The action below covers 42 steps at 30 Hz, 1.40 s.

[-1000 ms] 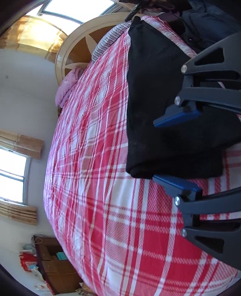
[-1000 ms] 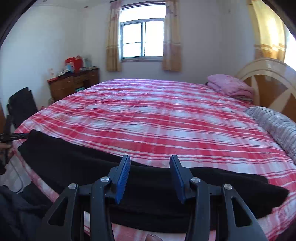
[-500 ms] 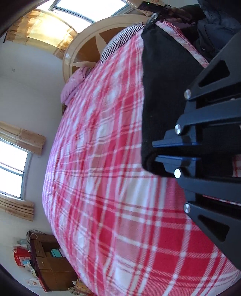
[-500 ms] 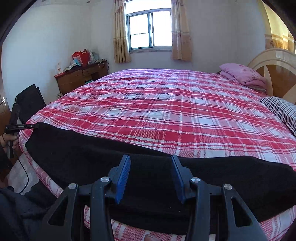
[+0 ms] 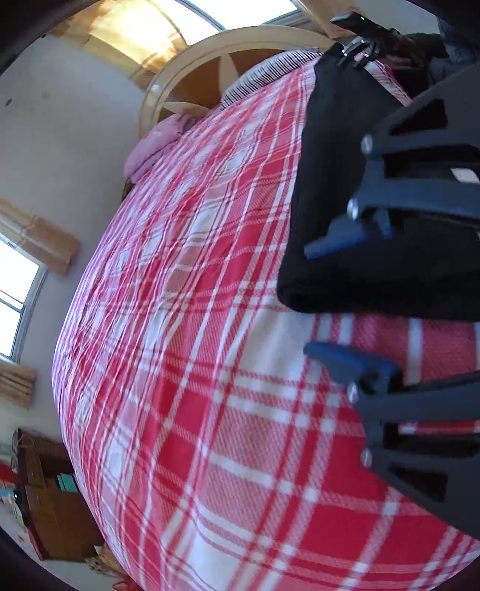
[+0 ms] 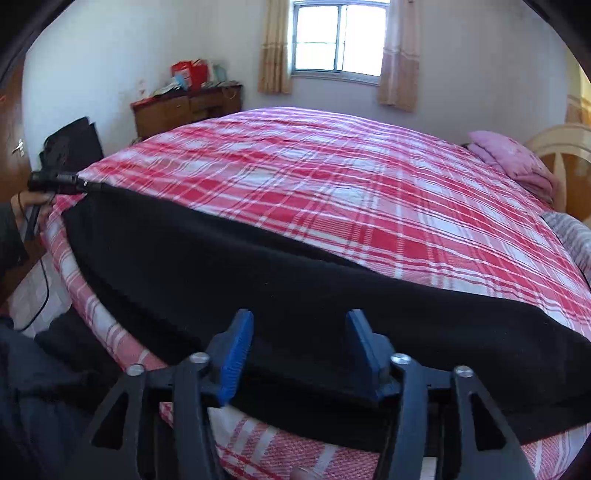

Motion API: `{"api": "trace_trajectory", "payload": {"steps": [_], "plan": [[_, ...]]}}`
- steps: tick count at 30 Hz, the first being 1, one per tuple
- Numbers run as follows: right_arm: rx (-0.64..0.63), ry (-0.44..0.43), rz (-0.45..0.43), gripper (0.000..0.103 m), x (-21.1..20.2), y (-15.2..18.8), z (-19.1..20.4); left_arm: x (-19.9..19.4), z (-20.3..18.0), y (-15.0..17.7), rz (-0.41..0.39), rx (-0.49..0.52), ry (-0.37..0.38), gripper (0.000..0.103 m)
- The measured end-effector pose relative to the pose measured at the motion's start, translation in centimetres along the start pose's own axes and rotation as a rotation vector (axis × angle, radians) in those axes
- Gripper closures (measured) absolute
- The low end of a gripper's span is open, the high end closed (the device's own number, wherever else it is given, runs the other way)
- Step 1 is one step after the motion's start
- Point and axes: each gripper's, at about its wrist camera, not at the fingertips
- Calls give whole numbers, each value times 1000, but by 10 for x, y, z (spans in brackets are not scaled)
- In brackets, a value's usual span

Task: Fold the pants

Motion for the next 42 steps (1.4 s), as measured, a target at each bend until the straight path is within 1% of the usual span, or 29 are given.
{"api": "trace_trajectory", "payload": {"steps": [2,4,7,9,11,12,13,14,15,16,17,18,20,21,24,27,29,31,33,36,38,39,40,42], "plan": [[-41,1,6,40,1,2,9,-10,-1,10,0,3,-4,50],[-89,1,21,40,3,4,18,-21,-5,23,-9,34,-34,50],[-169,7,41,40,5,9,33,-28,-11,37,-16,70,-49,50],[-238,33,68,40,12,12,45,-25,-15,46,-2,83,-64,40],[-292,74,88,40,21,14,54,-17,-24,50,-10,137,-113,39],[-297,86,83,40,25,13,55,-14,-28,52,-16,174,-144,39],[-292,81,83,46,26,12,55,-11,-32,52,-18,199,-171,39],[-278,58,92,56,30,10,55,-9,-33,50,-21,208,-189,39],[-271,40,103,86,32,8,56,-7,-33,49,-22,212,-200,38],[-269,30,102,96,32,7,58,-6,-33,49,-22,217,-207,38],[-273,16,93,96,27,5,60,-5,-32,48,-26,217,-208,38],[-271,-15,86,99,21,2,63,-5,-31,47,-30,212,-204,38],[-250,-74,80,99,9,-2,64,-6,-28,49,-34,207,-197,38],[-253,-75,83,99,5,-2,65,-5,-27,48,-37,205,-195,38],[-288,-63,126,99,9,5,66,-6,-29,49,-41,203,-195,38],[-294,-18,175,99,24,17,62,-10,-30,50,-41,197,-192,38],[-297,-19,164,99,23,19,63,-17,-30,52,-34,196,-202,38],[-317,-25,157,98,17,16,65,-27,-27,51,-35,199,-235,38],[-337,-25,155,95,13,16,68,-41,-23,52,-53,205,-255,38],[-361,-23,144,92,11,13,72,-56,-18,59,-56,184,-227,38],[-363,-46,120,89,6,8,75,-60,-20,67,-48,193,-195,38],[-358,-67,109,82,3,6,77,-59,-23,70,-45,201,-189,39],[-354,-85,100,69,3,4,80,-58,-25,72,-48,207,-184,41],[-357,-117,74,52,3,-4,81,-51,-31,72,-35,208,-149,54]]}}
Point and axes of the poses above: each gripper's, at about its wrist camera, not at the fingertips, and x roughly the way its jaws point, z to its left, y to its underside, and after that the axes turned 5 degrees about -x, right-handed
